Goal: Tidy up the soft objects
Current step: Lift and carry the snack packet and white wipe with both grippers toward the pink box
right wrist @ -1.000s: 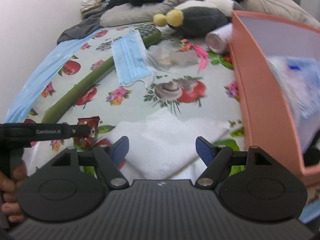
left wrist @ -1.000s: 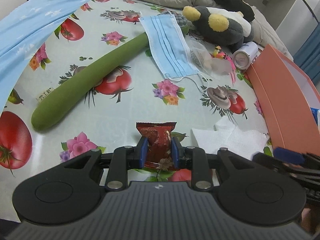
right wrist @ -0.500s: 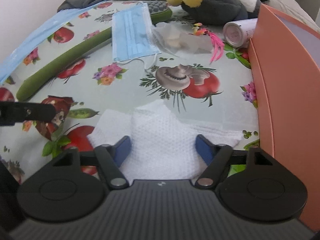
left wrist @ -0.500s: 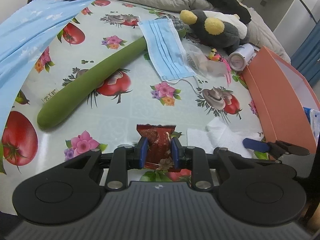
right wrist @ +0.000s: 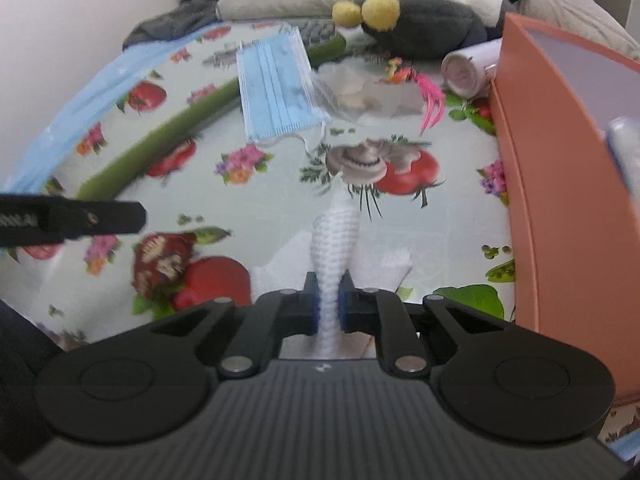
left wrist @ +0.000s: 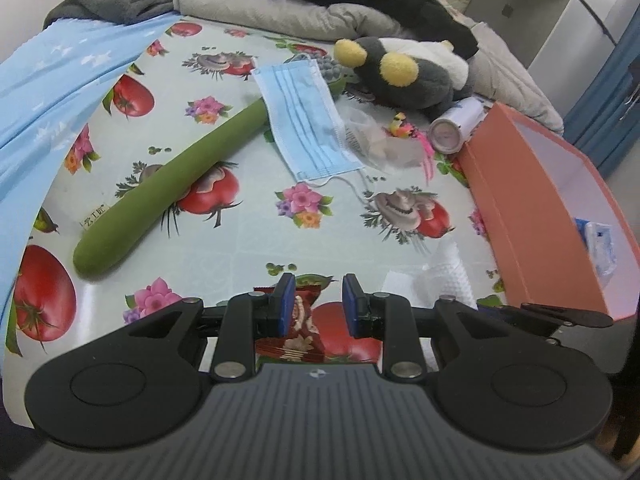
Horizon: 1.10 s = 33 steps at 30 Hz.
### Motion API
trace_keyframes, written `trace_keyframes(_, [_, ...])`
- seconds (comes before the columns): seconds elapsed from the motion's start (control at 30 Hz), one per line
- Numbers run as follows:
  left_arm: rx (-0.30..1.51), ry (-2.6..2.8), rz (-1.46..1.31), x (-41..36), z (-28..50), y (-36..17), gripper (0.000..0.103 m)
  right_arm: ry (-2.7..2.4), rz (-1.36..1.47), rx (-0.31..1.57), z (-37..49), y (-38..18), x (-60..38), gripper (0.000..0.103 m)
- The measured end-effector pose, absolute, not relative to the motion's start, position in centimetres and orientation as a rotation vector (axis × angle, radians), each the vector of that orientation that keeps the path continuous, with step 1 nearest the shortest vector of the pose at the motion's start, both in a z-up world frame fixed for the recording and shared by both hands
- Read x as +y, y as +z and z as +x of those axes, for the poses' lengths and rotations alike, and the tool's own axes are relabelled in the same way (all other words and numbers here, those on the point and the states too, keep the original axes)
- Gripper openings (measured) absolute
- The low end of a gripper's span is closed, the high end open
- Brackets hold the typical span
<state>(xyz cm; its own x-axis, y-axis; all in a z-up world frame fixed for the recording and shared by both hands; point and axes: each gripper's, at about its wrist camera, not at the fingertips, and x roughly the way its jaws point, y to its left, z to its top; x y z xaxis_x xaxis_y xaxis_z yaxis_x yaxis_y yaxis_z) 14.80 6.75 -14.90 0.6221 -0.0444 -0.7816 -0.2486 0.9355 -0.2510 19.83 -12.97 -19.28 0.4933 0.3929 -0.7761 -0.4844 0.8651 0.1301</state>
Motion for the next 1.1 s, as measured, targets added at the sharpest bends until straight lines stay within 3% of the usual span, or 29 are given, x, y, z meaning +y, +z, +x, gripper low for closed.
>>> trace_keyframes(0.77, [0.746,-0.022,-0.323,0.8,12.9,-4.0,0.030,0.471,0.067,0.661,14.8,-5.7,-19.2,0.013])
trace_keyframes(1.1, [0.741,-0.071,-0.296,-3.6,16.4,-1.1,0.018,0.428,0.126,0.628,16.5,-2.9,-23.9,0.013])
